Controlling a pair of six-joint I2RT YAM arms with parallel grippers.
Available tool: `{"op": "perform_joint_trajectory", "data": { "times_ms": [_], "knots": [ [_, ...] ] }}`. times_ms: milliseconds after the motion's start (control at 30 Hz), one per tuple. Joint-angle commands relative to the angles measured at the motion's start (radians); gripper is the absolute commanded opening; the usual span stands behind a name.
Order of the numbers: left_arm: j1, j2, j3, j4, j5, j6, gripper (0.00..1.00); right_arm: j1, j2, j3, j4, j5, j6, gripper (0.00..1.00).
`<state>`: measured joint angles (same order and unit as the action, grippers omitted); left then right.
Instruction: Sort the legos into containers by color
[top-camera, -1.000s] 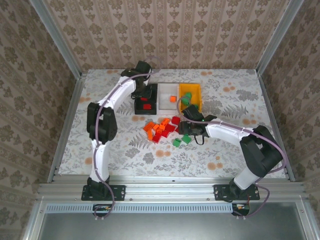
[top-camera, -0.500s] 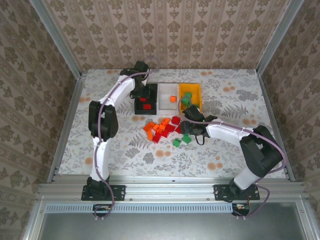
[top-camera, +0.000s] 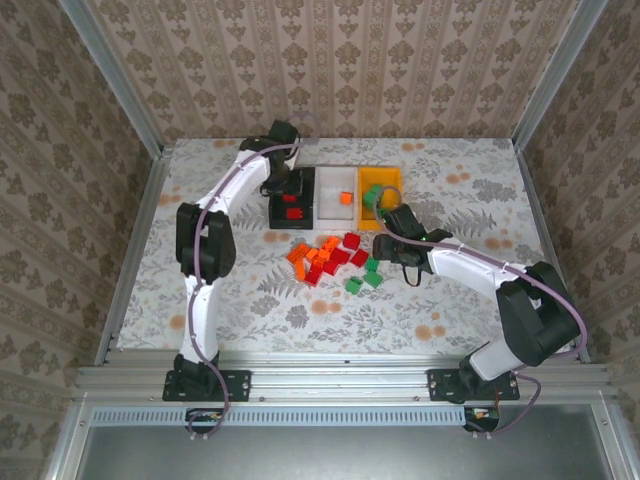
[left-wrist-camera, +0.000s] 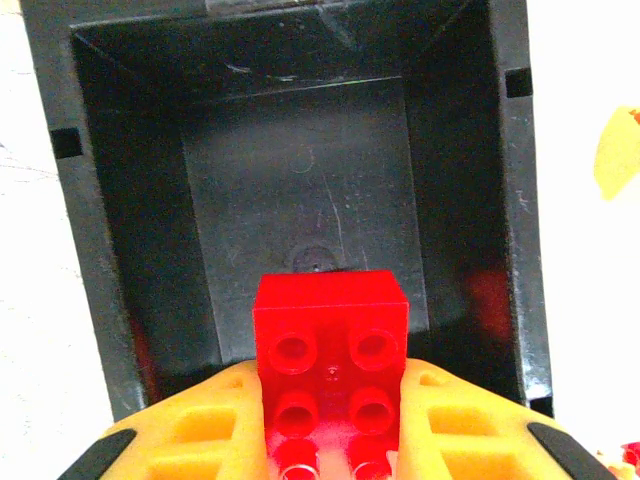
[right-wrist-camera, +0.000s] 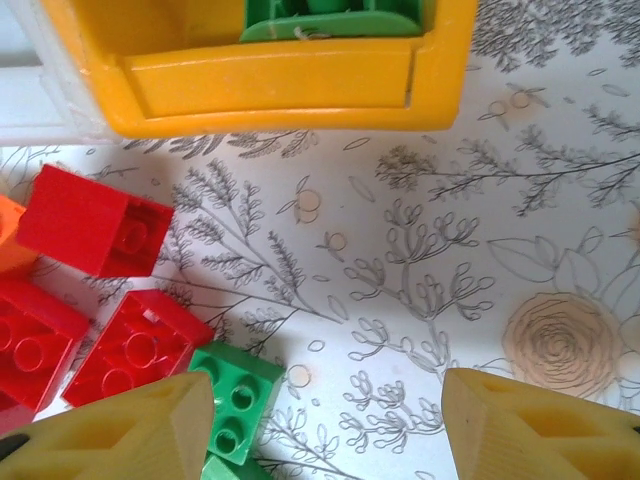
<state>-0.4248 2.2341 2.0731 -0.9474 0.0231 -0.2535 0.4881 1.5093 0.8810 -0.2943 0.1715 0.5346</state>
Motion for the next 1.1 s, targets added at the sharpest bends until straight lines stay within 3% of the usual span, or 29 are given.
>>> {"op": "perform_joint_trajectory", "data": {
  "times_ms": [0,100,433,667,800,933,1067],
  "knots": [
    [-0.005,0.041,0.031,-0.019,0.034,-0.010,0.24,0.022,0.030,0.002,-0.001,-0.068,-0.008,0.63],
    [-0.009,0.062,0.039,-0.019,0.039,-0.013,0.27,0.060,0.057,0.008,-0.003,-0.095,-0.032,0.63],
    [-0.011,0.067,0.051,-0.027,0.040,-0.016,0.52,0.110,0.074,-0.014,-0.048,-0.103,-0.051,0.64],
    [-0.017,-0.041,0.059,-0.031,0.107,-0.029,0.69,0.116,0.051,0.002,-0.053,-0.093,-0.033,0.64],
    [-0.010,-0.141,0.038,-0.048,0.163,-0.040,0.82,0.179,0.004,0.001,-0.078,-0.082,0.026,0.63],
    [0.028,-0.262,-0.086,0.014,0.289,-0.102,1.00,0.260,-0.023,-0.012,-0.112,-0.073,0.169,0.63],
    [0.074,-0.381,-0.236,0.093,0.353,-0.154,1.00,0.299,-0.032,-0.050,-0.092,-0.068,0.312,0.64]
  ]
}}
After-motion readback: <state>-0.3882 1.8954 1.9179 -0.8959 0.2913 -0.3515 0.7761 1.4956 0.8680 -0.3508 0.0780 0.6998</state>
